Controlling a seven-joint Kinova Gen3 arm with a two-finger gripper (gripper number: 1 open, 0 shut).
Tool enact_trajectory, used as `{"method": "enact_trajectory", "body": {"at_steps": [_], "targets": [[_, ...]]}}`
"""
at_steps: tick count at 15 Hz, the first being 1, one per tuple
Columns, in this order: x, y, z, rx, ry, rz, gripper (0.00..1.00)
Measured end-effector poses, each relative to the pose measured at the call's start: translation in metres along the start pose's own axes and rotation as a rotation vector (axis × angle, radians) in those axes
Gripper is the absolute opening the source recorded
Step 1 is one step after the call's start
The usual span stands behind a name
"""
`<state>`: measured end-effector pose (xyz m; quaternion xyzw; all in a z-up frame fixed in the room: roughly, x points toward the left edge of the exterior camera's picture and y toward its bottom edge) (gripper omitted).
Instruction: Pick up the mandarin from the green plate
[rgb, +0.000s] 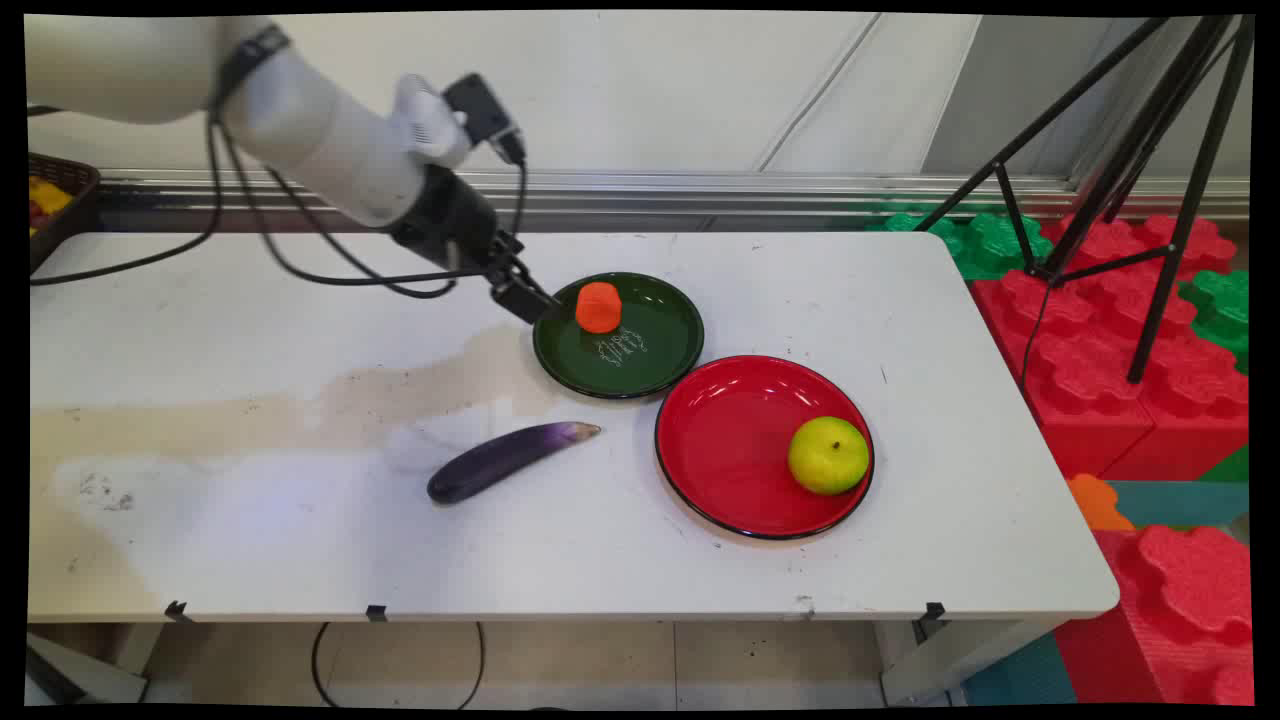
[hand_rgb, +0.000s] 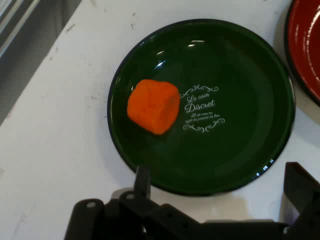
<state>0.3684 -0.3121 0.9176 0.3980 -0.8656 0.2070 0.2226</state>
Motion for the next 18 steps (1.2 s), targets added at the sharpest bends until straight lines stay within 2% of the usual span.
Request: {"method": "enact_trajectory", "body": {"at_steps": [6, 15, 18], "targets": [[0.029, -0.014, 0.06, 0.007, -0.039, 0.014, 1.0], [0.057, -0.03, 0.148, -0.028, -0.101, 0.056, 1.0], [0.061, -0.036, 0.168, -0.032, -0.117, 0.07, 1.0]]}}
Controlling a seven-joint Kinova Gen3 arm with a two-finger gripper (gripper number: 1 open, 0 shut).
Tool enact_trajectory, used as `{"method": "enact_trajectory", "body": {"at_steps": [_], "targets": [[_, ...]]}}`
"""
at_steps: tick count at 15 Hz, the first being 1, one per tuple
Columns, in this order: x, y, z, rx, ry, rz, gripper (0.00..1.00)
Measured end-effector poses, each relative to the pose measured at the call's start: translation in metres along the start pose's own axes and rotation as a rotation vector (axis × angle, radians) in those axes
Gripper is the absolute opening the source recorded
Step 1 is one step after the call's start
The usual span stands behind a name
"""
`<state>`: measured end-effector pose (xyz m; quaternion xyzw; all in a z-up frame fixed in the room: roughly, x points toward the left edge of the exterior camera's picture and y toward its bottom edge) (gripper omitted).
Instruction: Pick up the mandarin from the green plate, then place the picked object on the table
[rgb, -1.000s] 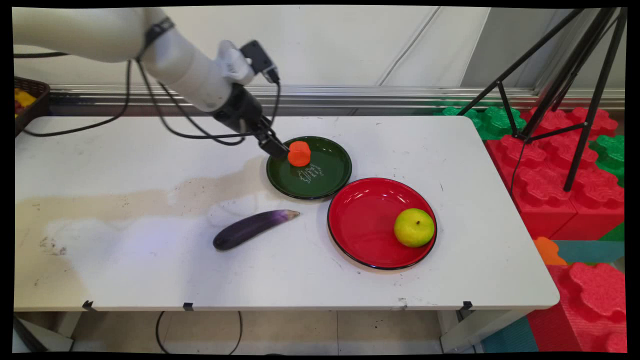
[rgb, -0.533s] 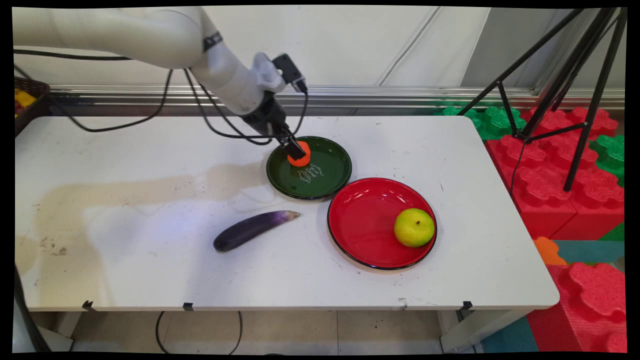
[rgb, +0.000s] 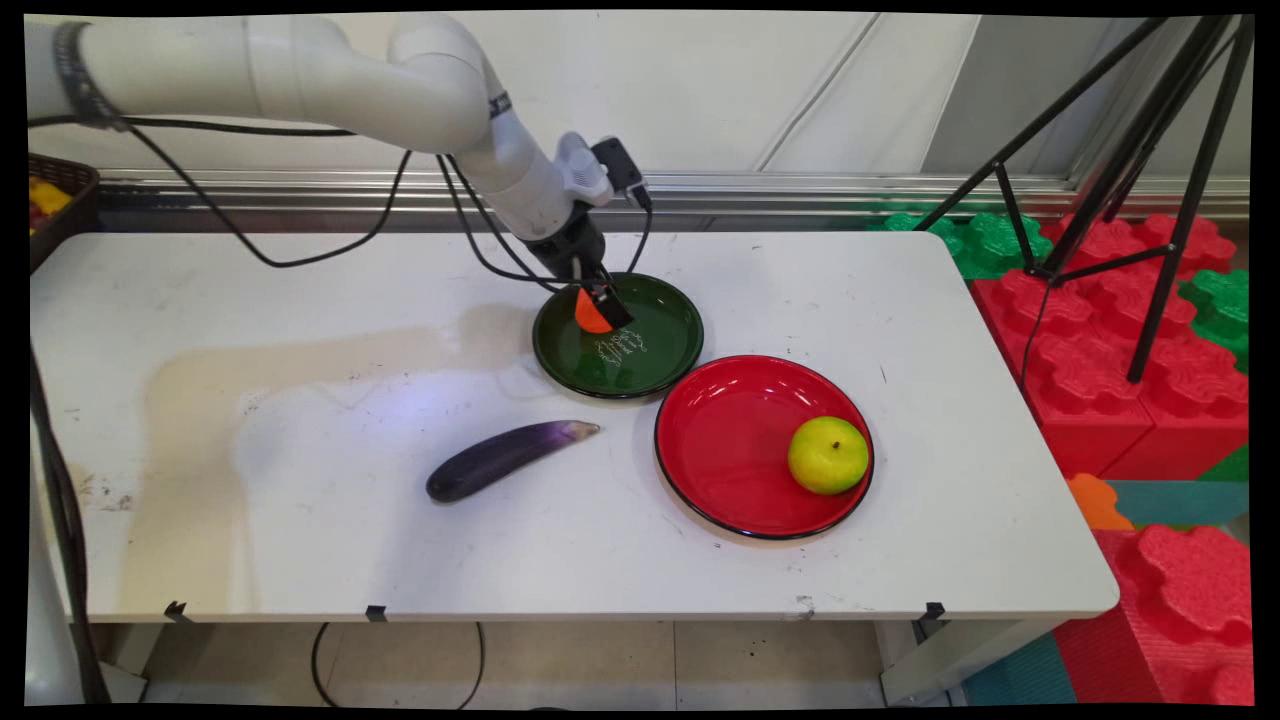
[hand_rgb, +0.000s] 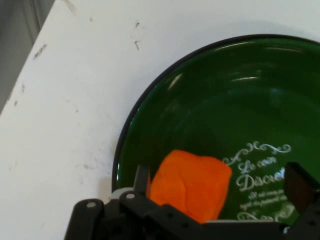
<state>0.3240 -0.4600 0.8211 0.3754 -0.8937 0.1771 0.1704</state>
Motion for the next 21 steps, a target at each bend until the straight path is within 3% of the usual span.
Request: {"method": "enact_trajectory", "body": {"at_steps": [5, 11, 12, 21], "targets": [[0.005, -0.01, 0.029, -0.012, -0.036, 0.017, 1.0], [0.004, -0.012, 0.036, -0.013, -0.076, 0.011, 1.0], [0.004, -0.011, 0.034, -0.011, -0.081, 0.007, 0.0], [0.002, -0.014, 0.005, 0.022, -0.066, -0.037, 0.0]]}}
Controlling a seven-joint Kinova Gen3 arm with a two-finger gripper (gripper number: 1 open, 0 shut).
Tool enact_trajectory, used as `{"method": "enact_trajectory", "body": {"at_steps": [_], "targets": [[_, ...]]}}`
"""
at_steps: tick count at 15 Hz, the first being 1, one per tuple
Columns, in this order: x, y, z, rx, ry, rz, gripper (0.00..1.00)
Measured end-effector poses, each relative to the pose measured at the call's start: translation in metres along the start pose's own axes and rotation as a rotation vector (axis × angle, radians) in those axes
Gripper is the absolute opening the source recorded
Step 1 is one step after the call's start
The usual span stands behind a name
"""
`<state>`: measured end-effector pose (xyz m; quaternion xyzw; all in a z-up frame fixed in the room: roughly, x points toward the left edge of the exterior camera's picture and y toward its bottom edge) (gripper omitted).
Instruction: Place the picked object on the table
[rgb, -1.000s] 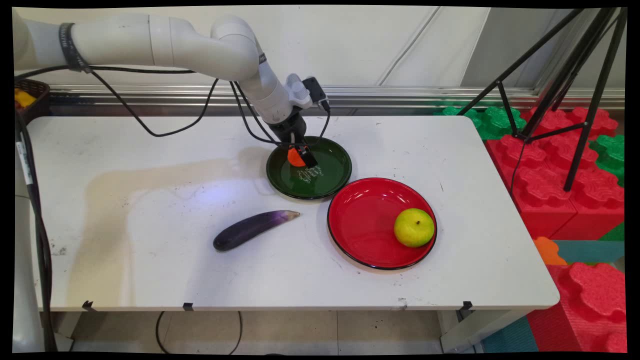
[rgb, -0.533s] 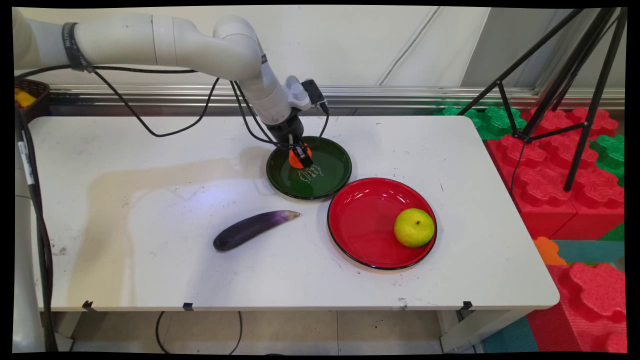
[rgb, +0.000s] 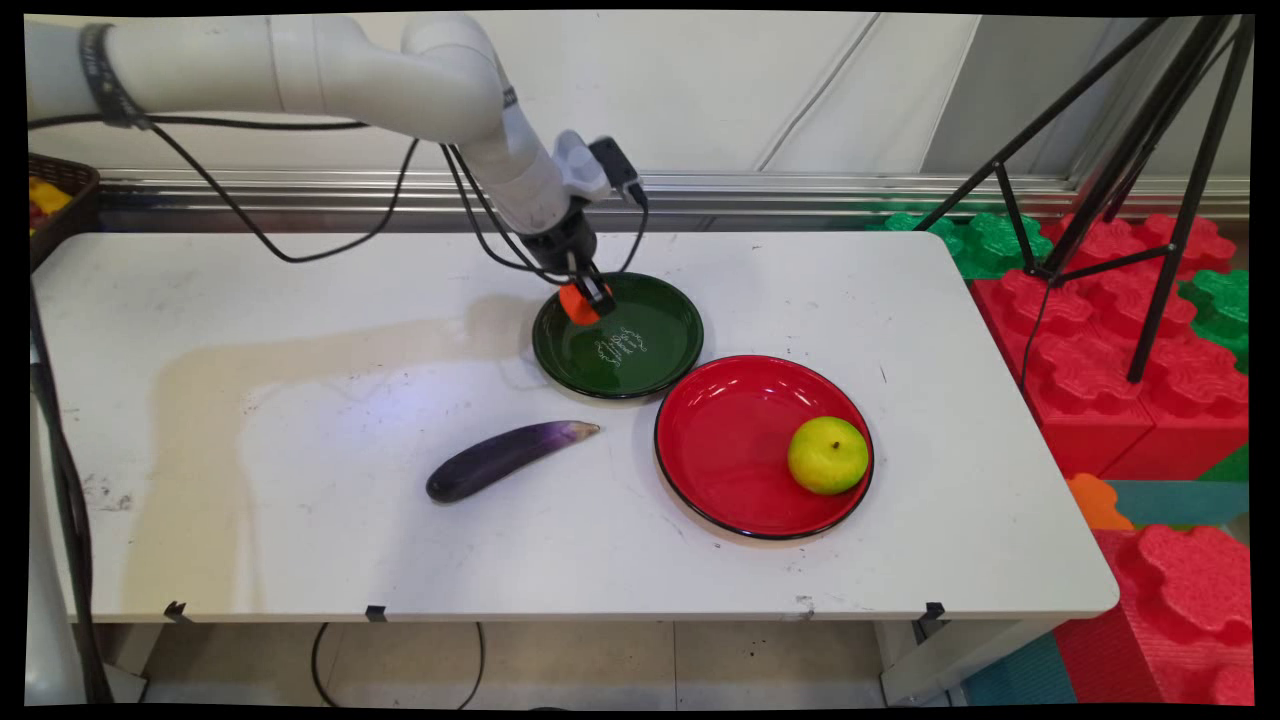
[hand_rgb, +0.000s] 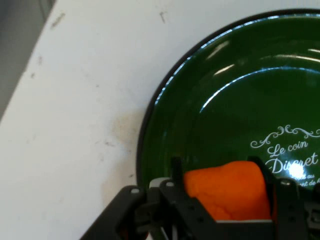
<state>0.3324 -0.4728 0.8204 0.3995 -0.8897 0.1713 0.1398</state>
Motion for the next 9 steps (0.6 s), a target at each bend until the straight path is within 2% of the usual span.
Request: {"method": "enact_trajectory", "body": {"at_steps": [4, 7, 9], "targets": [[-0.008, -0.006, -0.039, 0.03, 0.035, -0.028, 0.0], [-0.026, -0.008, -0.075, 0.044, 0.057, -0.035, 0.0], [-0.042, -0.008, -0.097, 0.044, 0.066, -0.01, 0.0]]}}
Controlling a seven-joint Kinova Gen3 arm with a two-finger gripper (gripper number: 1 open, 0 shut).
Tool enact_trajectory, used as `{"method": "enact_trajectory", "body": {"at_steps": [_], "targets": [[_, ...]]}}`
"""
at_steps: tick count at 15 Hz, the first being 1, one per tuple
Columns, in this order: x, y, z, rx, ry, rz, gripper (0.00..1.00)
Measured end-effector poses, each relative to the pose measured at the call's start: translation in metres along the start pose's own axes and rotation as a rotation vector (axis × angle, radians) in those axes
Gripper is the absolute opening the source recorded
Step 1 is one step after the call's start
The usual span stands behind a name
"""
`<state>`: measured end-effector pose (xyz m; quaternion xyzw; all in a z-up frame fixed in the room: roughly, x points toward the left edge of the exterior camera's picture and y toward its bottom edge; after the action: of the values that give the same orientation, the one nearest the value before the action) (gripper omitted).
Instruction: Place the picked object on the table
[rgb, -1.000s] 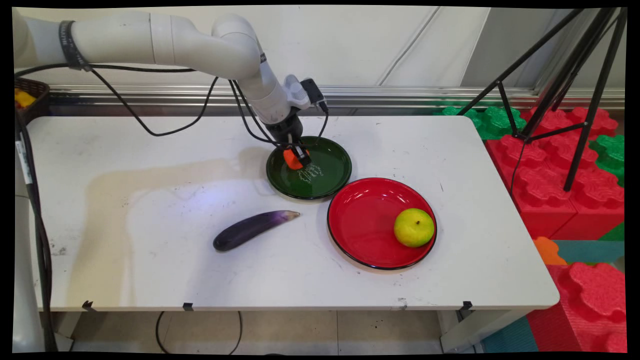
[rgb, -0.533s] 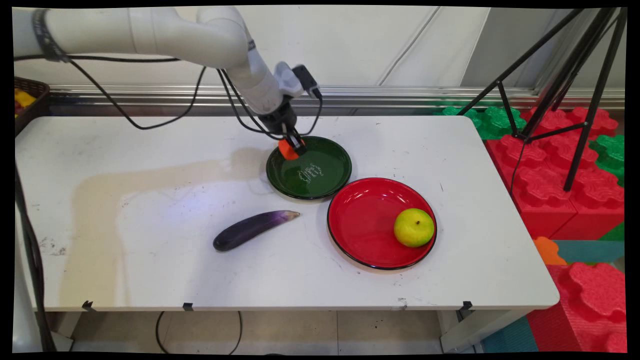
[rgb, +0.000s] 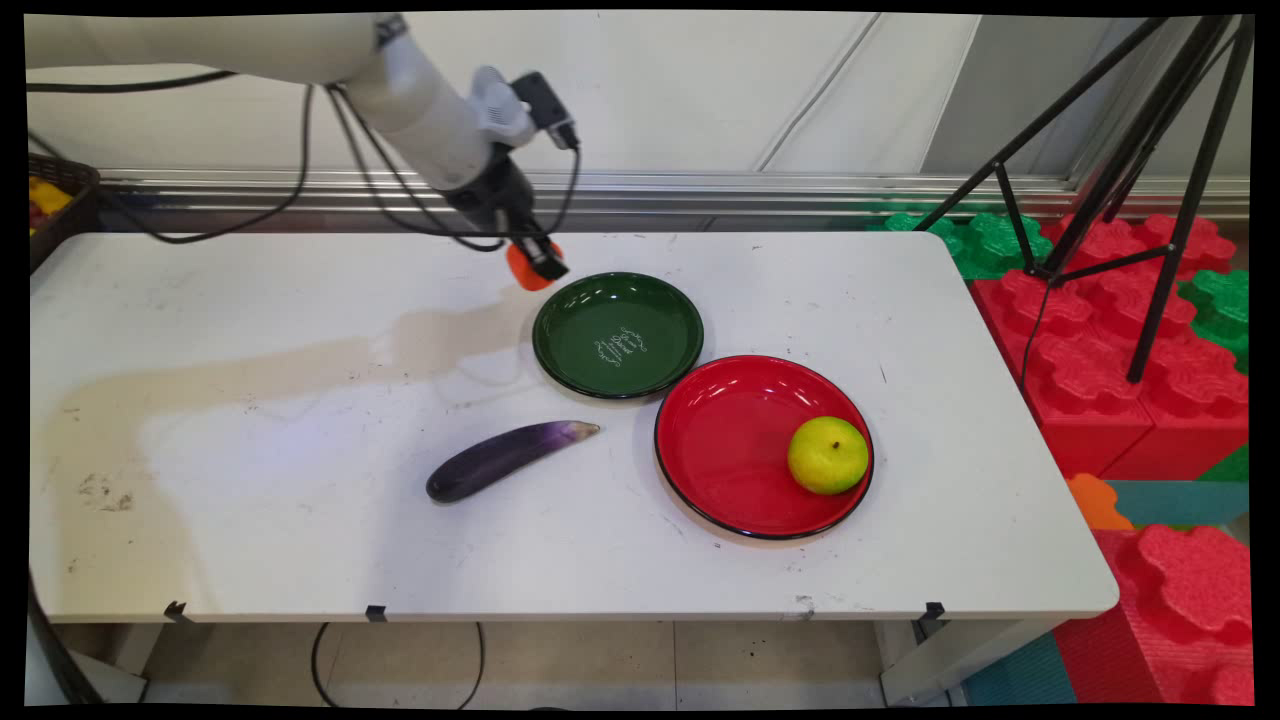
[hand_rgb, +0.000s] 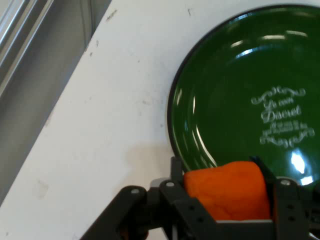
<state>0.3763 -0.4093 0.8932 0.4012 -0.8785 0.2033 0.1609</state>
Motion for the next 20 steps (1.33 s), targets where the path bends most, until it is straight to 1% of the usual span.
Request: {"method": "enact_trajectory", "body": {"at_steps": [4, 7, 10, 14, 18, 20], "targets": [[-0.026, 0.0, -0.026, -0.013, -0.002, 0.053, 0.0], [-0.05, 0.003, -0.041, -0.042, -0.014, 0.114, 0.0], [-0.066, 0.006, -0.046, -0.066, -0.027, 0.165, 0.0], [-0.08, 0.01, -0.038, -0.098, -0.05, 0.226, 0.0], [-0.089, 0.015, -0.024, -0.126, -0.074, 0.253, 0.0], [-0.093, 0.018, -0.013, -0.147, -0.083, 0.27, 0.0]]}}
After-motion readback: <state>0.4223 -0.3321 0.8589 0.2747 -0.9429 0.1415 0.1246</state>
